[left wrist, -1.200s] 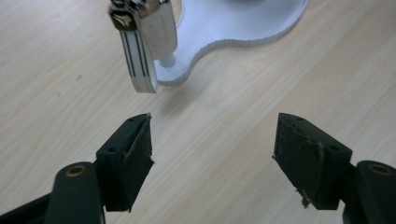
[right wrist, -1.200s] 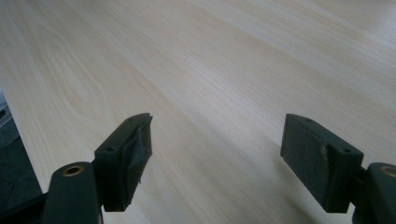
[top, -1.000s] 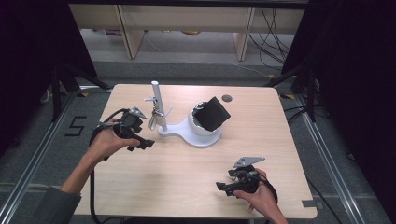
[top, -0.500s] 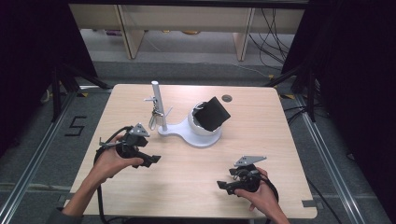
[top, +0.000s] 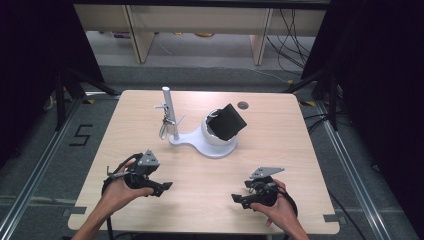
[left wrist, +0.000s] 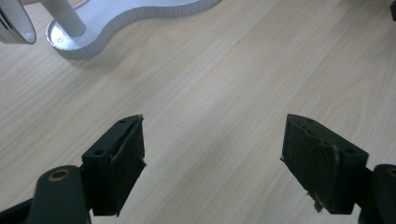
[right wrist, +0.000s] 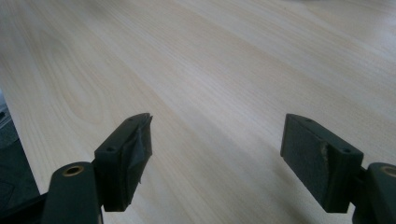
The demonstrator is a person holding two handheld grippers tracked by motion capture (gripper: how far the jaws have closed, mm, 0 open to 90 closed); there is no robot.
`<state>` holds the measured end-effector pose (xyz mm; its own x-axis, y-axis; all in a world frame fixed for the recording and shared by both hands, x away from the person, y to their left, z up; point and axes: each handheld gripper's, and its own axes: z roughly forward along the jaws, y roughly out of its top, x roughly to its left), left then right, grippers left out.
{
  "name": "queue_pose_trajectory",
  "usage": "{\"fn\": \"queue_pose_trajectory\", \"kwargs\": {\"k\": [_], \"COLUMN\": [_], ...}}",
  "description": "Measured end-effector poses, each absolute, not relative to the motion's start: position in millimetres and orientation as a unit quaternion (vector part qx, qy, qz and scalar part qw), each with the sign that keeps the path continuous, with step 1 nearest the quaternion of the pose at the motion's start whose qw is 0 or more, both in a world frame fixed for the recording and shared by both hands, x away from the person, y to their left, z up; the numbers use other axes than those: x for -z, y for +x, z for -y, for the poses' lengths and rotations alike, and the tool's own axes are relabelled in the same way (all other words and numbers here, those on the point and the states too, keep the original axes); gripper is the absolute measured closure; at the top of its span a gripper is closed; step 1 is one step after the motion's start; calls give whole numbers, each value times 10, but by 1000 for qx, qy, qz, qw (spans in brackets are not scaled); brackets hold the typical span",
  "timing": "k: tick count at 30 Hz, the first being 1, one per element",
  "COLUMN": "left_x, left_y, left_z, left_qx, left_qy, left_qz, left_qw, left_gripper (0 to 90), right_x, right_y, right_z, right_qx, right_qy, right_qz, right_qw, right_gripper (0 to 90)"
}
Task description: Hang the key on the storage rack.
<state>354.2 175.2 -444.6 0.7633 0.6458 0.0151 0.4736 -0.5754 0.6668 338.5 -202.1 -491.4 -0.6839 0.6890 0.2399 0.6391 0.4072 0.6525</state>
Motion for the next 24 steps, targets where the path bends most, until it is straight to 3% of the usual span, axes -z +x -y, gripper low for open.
{"fn": "queue_pose_trajectory", "kwargs": {"k": [24], "left_x": [4847], "left_y": [3063], "left_z": [-1547], "left_qx": [-127], "left_qy": [891], "left_qz": [-282], "left_qw": [332], "left_gripper": [194], "right_x": [4929], "right_y": [3380], "right_z": [1984], "right_qx": [-376], "right_qy": [388], "right_qz": [-841], "right_qw": [41], "right_gripper": [256]}}
